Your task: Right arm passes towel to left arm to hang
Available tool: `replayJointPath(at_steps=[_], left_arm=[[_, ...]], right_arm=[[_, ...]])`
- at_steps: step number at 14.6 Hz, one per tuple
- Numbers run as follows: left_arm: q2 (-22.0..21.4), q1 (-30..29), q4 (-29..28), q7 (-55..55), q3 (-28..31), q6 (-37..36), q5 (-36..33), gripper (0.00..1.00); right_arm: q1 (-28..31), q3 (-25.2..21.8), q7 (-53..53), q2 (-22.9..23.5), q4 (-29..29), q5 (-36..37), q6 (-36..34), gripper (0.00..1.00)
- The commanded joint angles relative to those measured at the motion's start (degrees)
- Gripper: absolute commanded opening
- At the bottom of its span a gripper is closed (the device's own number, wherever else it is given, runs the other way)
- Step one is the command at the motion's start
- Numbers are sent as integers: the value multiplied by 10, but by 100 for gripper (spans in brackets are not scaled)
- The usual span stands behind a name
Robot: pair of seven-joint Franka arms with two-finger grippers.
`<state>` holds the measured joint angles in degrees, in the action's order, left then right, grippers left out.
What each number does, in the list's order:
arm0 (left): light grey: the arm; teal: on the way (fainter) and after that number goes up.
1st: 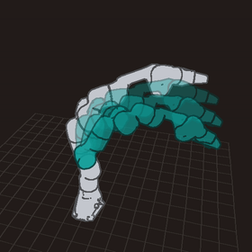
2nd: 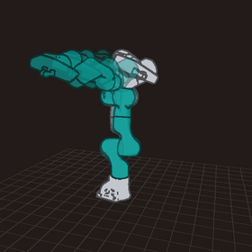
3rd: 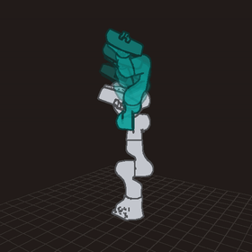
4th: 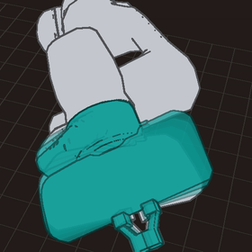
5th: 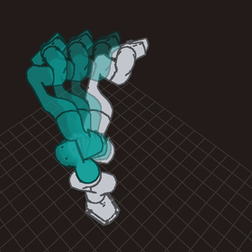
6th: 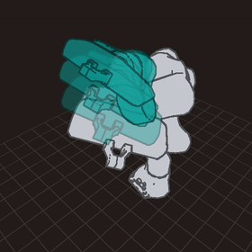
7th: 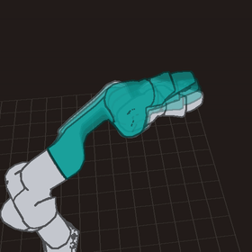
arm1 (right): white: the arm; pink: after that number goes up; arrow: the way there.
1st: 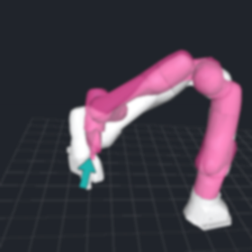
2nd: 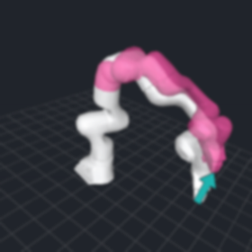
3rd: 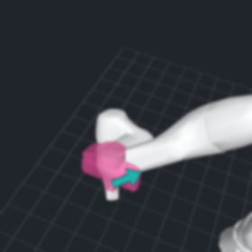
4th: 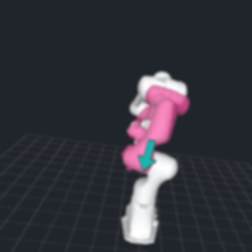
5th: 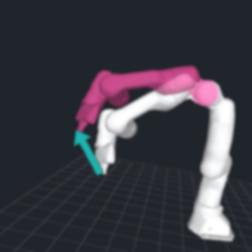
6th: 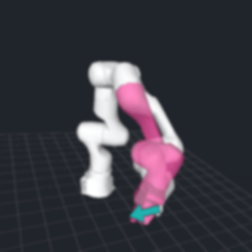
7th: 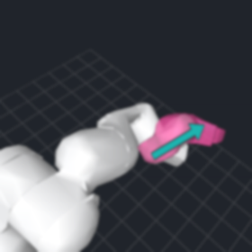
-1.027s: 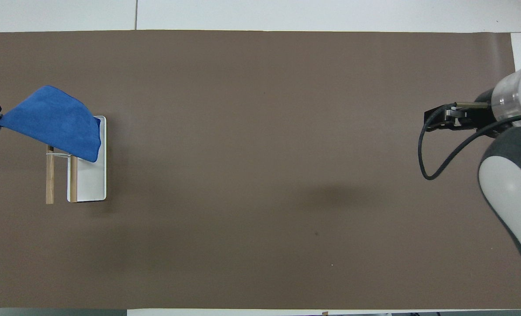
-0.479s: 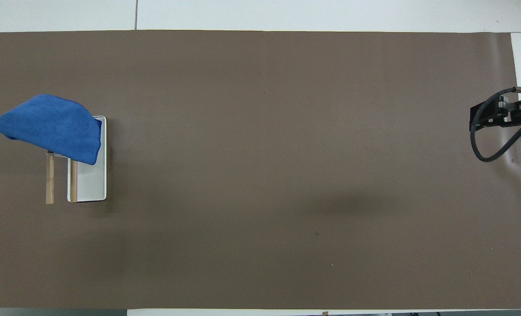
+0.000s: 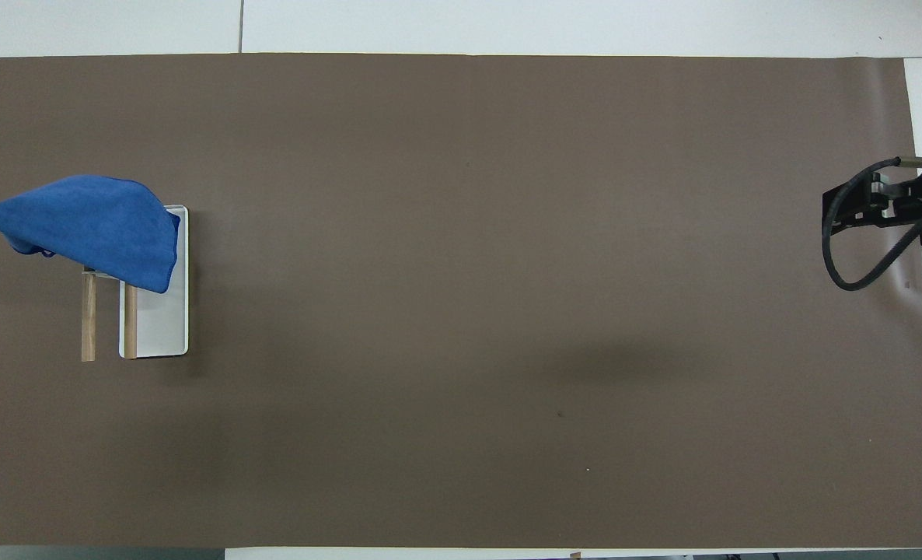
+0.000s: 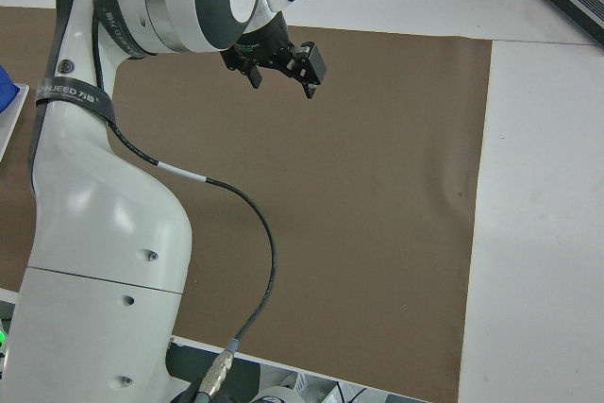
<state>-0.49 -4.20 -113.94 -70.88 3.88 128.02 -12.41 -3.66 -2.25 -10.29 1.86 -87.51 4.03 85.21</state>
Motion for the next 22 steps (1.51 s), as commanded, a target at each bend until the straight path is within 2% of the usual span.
replayJointPath(at_steps=[1, 7, 10, 11, 12, 13, 19, 22], left_arm=[[-41, 0, -62, -8, -5, 14, -13, 0], [-80, 6, -152, 2, -7, 16, -11, 0], [-80, 2, -153, 2, -7, 16, -11, 0], [-79, -1, -153, 4, -7, 19, -11, 29], [-76, -2, -148, 10, -6, 20, -11, 73], [-72, -3, -137, 14, -5, 19, -11, 100], [-34, 14, -31, 15, -9, 14, -7, 100], [-35, 51, -28, 104, -10, 21, -6, 100]], right_arm=[[0, -1, 9, -4, 2, -7, -11, 100], [0, -1, 10, -4, 2, -8, -10, 100], [-1, -1, 8, -5, -1, -8, -9, 100], [-2, -1, 5, -5, -2, -8, -9, 100], [-3, 0, 4, -5, -4, -8, -8, 100], [-3, 0, 0, -6, -7, -8, -6, 100], [-4, 0, -25, -5, -6, -39, 7, 100], [-4, 0, -25, -5, -6, -39, 5, 100]])
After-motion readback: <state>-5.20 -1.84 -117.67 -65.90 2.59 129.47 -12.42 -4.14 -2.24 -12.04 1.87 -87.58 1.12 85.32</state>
